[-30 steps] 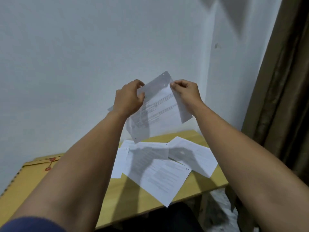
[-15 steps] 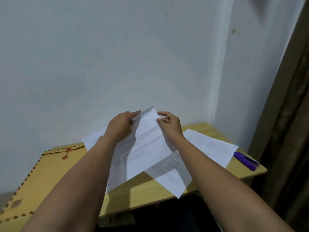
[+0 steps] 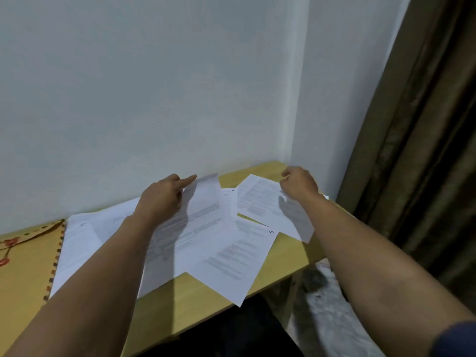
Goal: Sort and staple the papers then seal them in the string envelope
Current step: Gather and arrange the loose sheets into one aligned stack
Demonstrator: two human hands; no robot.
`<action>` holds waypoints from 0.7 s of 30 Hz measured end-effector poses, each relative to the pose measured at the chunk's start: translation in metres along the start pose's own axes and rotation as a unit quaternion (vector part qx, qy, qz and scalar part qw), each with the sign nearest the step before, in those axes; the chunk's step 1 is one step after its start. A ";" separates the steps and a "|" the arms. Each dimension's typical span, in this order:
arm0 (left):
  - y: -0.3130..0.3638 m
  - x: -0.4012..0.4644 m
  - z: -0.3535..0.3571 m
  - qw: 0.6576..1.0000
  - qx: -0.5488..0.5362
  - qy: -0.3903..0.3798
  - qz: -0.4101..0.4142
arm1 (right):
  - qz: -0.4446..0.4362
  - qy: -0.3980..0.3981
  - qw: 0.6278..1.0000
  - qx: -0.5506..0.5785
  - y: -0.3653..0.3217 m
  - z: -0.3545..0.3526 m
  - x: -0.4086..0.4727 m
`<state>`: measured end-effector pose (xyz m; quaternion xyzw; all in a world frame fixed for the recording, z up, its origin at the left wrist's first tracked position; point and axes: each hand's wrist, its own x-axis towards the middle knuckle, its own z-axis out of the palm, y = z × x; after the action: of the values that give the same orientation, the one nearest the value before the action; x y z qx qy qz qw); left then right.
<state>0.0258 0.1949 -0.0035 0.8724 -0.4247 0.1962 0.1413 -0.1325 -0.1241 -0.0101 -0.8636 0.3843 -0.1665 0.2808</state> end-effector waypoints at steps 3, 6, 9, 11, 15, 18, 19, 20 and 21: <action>0.000 0.014 0.017 1.000 0.001 0.001 0.011 | 0.084 -0.003 0.990 -0.111 0.028 -0.023 0.018; 0.001 0.026 0.027 1.000 -0.002 -0.002 0.022 | 0.156 -0.035 0.974 -0.157 0.052 -0.033 0.027; 0.004 0.033 0.034 1.000 -0.009 -0.002 0.027 | 0.194 -0.087 0.962 -0.173 0.065 -0.034 0.032; 0.007 0.036 0.038 0.999 -0.014 -0.001 0.031 | 0.214 -0.109 0.954 -0.177 0.068 -0.032 0.032; 0.011 0.038 0.041 0.999 -0.022 0.003 0.031 | 0.235 -0.085 0.951 -0.181 0.067 -0.031 0.028; 0.012 0.039 0.040 0.999 -0.025 0.004 0.023 | 0.236 -0.070 0.952 -0.180 0.067 -0.031 0.026; 0.013 0.039 0.039 0.999 -0.027 0.004 0.021 | 0.240 -0.070 0.952 -0.178 0.070 -0.030 0.027; 0.014 0.039 0.038 0.999 -0.031 0.005 0.019 | 0.241 -0.065 0.952 -0.177 0.072 -0.030 0.027; 0.016 0.039 0.036 0.999 -0.036 0.006 0.019 | 0.238 -0.054 0.953 -0.176 0.073 -0.029 0.027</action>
<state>0.0430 0.1441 -0.0159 0.8573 -0.4475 0.1885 0.1709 -0.1713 -0.1951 -0.0298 -0.7904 0.5864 0.0226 0.1758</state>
